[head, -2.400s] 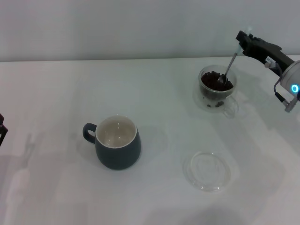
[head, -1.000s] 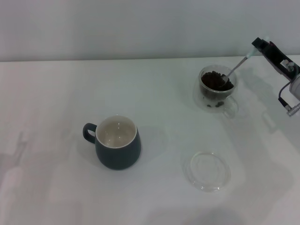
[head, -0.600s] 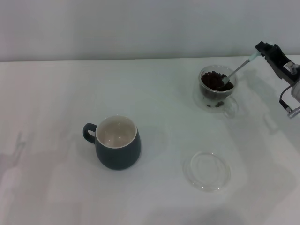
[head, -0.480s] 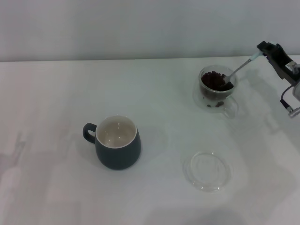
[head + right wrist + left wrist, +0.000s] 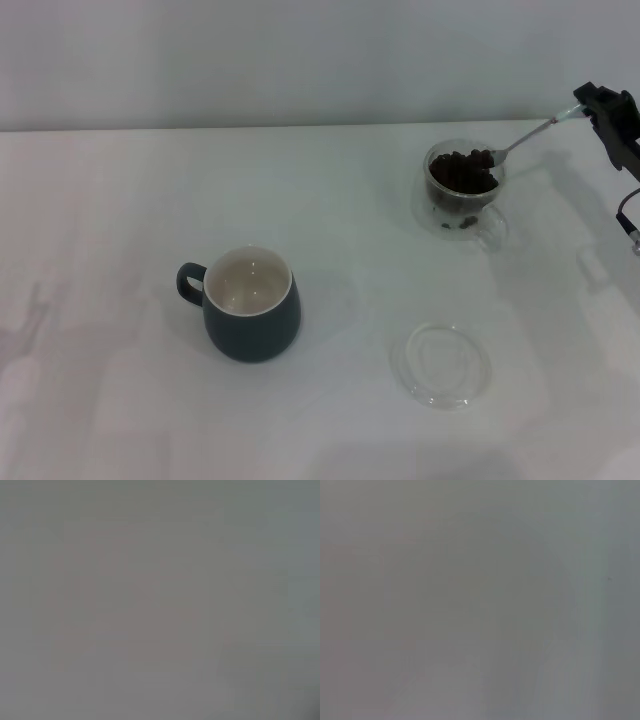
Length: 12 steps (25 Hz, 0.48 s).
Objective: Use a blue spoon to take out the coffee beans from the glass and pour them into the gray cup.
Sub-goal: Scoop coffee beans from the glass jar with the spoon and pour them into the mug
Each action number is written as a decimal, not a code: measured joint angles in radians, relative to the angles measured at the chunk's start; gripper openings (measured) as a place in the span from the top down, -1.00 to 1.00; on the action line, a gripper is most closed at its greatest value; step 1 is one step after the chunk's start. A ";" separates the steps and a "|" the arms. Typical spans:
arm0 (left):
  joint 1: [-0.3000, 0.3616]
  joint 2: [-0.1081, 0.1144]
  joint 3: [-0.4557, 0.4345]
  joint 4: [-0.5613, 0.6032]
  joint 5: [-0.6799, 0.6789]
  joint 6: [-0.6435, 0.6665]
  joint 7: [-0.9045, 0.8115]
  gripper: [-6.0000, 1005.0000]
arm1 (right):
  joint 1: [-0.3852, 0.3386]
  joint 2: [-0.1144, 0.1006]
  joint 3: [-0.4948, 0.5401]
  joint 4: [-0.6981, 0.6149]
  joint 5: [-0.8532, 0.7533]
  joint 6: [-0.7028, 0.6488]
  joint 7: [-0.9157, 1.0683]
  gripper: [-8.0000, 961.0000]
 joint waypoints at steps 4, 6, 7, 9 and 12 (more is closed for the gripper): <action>0.000 0.000 0.000 0.000 0.000 -0.002 0.000 -0.66 | -0.023 -0.003 -0.050 -0.004 -0.007 -0.093 0.082 0.69; -0.001 0.000 0.000 0.000 -0.001 -0.004 0.000 -0.66 | -0.029 -0.005 -0.071 -0.008 -0.007 -0.109 0.102 0.69; -0.001 0.000 0.000 0.000 -0.001 -0.004 0.000 -0.66 | -0.034 -0.006 -0.097 -0.014 -0.007 -0.129 0.124 0.69; -0.001 0.000 0.000 0.000 -0.001 -0.006 0.000 -0.66 | -0.039 -0.007 -0.135 -0.019 -0.007 -0.158 0.150 0.69; -0.001 0.000 0.000 0.000 -0.001 -0.007 0.000 -0.66 | -0.038 -0.007 -0.213 -0.028 -0.008 -0.208 0.192 0.69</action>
